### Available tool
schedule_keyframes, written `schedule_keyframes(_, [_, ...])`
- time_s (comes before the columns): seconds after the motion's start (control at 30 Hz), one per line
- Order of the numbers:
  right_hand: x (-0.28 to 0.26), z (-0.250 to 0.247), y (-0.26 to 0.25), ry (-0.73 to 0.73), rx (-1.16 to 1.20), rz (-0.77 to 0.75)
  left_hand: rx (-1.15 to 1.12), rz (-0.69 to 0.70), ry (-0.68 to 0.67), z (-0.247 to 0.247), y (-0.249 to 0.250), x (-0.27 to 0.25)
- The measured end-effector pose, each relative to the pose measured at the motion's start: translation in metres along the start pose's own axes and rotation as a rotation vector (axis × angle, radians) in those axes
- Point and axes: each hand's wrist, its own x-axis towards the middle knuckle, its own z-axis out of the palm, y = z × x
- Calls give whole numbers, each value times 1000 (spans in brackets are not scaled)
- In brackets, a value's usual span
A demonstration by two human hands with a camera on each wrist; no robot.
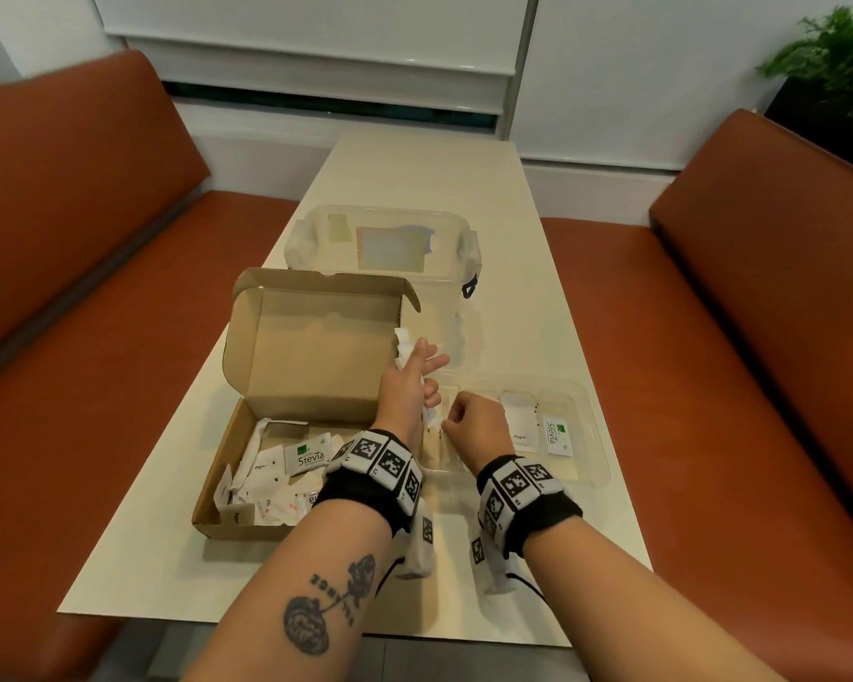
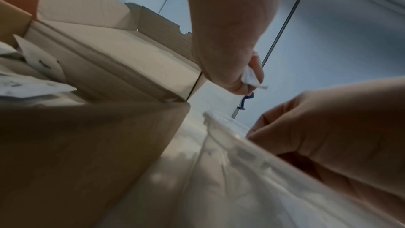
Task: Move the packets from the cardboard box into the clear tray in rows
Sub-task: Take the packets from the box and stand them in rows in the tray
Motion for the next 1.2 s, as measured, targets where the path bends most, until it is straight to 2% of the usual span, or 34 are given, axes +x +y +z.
schedule_keyframes(0.23, [1, -6, 11, -62, -219, -62, -74, -61, -48, 1, 0, 4])
schedule_keyframes(0.43, [-1, -7, 15, -97, -224, -50, -143, -104, -62, 4, -1, 4])
schedule_keyframes(0.5, [0, -10, 14, -50, -139, -64, -143, -97, -67, 5, -3, 4])
schedule_keyframes(0.63, [-1, -20, 7, 201, 249, -90, -110, -28, -72, 6, -7, 3])
schedule_keyframes(0.7, [-4, -23, 2, 166, 348, -105, -109, -19, -79, 8, -8, 1])
schedule_keyframes(0.8, [-10, -22, -3, 27, 328, -154, -112, -23, -65, 12, -7, 0])
schedule_keyframes(0.9, [-13, -21, -1, -9, 337, -172, -120, -43, -77, 12, -6, 0])
schedule_keyframes(1.03, [-12, -24, 5, 89, 366, -130, -120, -50, -82, 15, -5, -1])
schedule_keyframes(1.2, [2, -46, 12, 251, 567, -23, -89, -98, -18, 19, -2, -1])
